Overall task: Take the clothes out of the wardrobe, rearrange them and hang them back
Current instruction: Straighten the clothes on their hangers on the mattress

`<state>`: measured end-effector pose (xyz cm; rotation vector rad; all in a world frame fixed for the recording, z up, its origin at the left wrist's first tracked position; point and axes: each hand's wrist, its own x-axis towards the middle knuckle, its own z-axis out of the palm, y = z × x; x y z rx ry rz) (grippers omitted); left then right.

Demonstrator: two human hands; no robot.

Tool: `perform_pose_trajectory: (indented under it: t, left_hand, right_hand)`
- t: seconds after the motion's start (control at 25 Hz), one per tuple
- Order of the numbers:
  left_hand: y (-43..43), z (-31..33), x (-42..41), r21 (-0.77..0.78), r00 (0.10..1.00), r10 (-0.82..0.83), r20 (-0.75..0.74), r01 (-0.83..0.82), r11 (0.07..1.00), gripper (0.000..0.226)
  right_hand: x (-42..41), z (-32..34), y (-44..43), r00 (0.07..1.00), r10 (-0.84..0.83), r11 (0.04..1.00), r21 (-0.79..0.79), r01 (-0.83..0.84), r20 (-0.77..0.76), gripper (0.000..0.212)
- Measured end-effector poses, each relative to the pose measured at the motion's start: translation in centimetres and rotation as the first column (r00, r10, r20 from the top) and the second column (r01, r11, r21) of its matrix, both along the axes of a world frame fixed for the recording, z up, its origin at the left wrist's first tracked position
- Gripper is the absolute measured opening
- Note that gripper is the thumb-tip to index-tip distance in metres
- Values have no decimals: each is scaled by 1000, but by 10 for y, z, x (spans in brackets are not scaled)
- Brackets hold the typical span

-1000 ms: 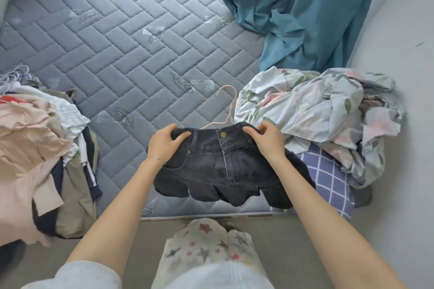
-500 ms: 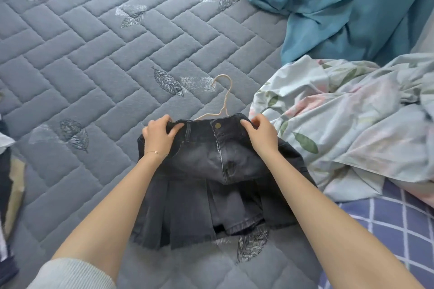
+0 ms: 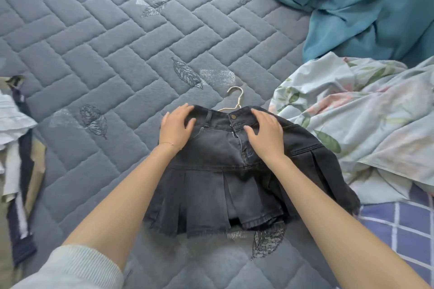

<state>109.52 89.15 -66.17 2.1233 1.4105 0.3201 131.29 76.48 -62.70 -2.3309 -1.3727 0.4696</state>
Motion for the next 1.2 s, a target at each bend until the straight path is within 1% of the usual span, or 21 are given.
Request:
perform_pose_trajectory:
  t: [0.08, 0.16, 0.36, 0.48, 0.56, 0.76, 1.0, 1.12, 1.2]
  left_hand:
    - [-21, 41, -21, -17, 1000, -27, -15, 27, 999, 42]
    - [-43, 94, -43, -28, 1000, -5, 0, 5, 1000, 43]
    - [-116, 228, -111, -68, 987, 141, 75, -136, 988, 45]
    - [-164, 287, -164, -49, 969, 219, 110, -215, 975, 46]
    - [-192, 316, -204, -34, 949, 295, 115, -293, 956, 47]
    - [-243, 360, -307, 4, 893, 421, 160, -428, 904, 47]
    - [-276, 394, -464, 40, 852, 487, 191, -502, 864, 48]
    - [-285, 407, -541, 53, 832, 529, 169, -544, 838, 48]
    - [-283, 416, -587, 66, 812, 550, 198, -570, 819, 48]
  right_hand:
    - [-27, 40, -13, 998, 47, 999, -22, -48, -37, 51]
    - [-51, 91, -24, 995, 79, 996, -33, -81, -56, 50]
    - [-118, 218, -56, 979, 134, 989, -37, -142, -156, 52]
    - [-165, 280, -78, 954, 204, 978, 9, -207, -221, 53]
    - [-204, 312, -90, 934, 271, 962, 46, -268, -232, 53]
    - [-303, 359, -121, 873, 388, 921, 96, -377, -297, 54]
    - [-454, 380, -140, 830, 481, 876, 111, -470, -282, 54]
    - [-528, 386, -139, 812, 502, 863, 111, -493, -300, 55]
    - [-574, 392, -130, 798, 519, 853, 132, -504, -307, 55]
